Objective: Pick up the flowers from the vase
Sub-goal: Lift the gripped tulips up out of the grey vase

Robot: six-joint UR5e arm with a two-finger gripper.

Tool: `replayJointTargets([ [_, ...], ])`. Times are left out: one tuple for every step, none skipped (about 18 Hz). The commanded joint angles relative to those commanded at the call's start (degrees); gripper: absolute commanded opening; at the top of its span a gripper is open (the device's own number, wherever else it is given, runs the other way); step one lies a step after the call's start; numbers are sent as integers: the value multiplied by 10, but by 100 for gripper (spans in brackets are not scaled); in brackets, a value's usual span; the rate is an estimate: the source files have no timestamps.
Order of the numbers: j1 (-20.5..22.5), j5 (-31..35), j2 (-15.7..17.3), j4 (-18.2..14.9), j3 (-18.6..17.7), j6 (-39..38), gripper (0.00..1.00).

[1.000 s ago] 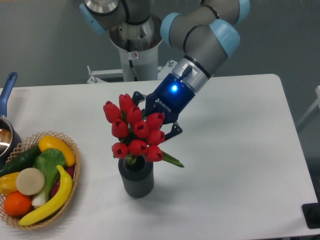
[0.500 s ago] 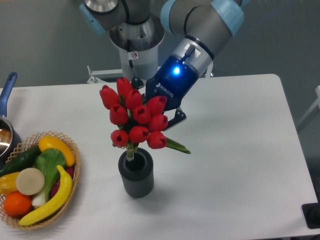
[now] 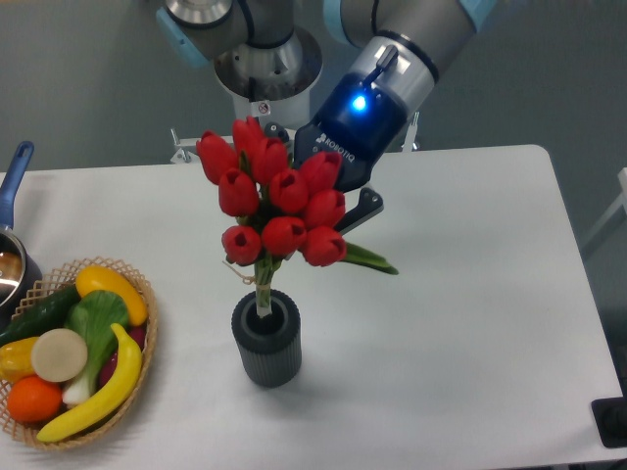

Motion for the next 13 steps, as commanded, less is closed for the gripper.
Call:
replayJointTargets([
  [4, 2, -1, 0, 0, 3, 45],
  [10, 2, -4, 1, 4, 5, 45],
  [11, 4, -9, 0, 10, 11, 45],
  [11, 7, -16, 0, 13, 21, 45],
  [12, 10, -18, 0, 15, 30, 45],
  [18, 15, -23, 0, 18, 36, 45],
  [23, 20, -26, 0, 20, 40, 45],
  [26, 29, -27, 0, 24, 43, 45],
  [33, 36, -29, 0, 21, 47, 45],
  [43, 37, -29, 1, 18, 53, 45],
  [53, 37, -29, 1, 16, 58, 45],
  [58, 36, -29, 0, 13, 61, 45],
  [61, 36, -29, 1, 11, 65, 45],
])
